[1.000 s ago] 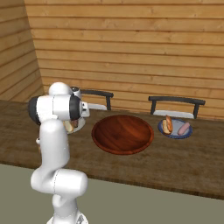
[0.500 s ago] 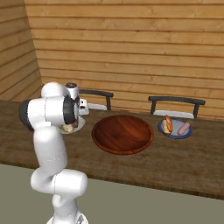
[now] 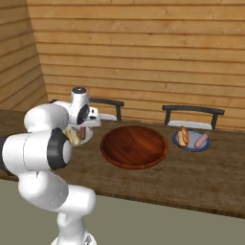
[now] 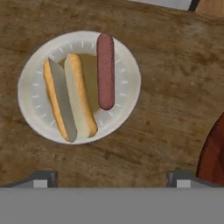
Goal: Place one bun and one sausage from the bowl on each plate.
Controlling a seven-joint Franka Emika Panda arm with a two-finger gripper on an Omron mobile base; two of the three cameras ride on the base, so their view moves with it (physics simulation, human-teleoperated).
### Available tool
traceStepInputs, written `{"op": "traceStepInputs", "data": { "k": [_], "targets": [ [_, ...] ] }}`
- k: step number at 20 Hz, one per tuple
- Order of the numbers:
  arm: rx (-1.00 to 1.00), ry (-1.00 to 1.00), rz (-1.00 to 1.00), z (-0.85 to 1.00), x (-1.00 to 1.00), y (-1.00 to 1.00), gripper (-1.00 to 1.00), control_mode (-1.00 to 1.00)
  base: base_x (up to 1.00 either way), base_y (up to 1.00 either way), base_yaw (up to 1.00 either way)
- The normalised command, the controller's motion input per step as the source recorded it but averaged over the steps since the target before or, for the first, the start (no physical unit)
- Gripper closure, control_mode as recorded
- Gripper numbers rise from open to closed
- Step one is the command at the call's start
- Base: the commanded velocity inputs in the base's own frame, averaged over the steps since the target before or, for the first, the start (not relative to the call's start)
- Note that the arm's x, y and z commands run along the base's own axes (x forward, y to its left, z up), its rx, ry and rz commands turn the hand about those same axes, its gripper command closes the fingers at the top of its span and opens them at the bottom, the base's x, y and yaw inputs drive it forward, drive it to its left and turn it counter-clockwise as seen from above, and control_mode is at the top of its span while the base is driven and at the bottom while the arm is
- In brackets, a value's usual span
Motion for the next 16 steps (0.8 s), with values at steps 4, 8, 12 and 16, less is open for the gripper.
{"op": "traceStepInputs", "data": {
  "k": [4, 8, 12, 16],
  "targets": [
    [0.01, 0.0, -0.1, 0.82, -0.73, -0.43, -1.0, -1.0, 0.0, 0.0, 0.0],
    [0.02, 0.0, -0.13, 0.88, -0.76, -0.43, -1.0, -1.0, 0.0, 0.0, 0.0],
    [0.01, 0.0, -0.14, 0.83, -0.86, -0.43, -1.0, -1.0, 0.0, 0.0, 0.0],
    [0.0, 0.0, -0.14, 0.73, -0.99, -0.41, -1.0, -1.0, 0.0, 0.0, 0.0]
  ]
}}
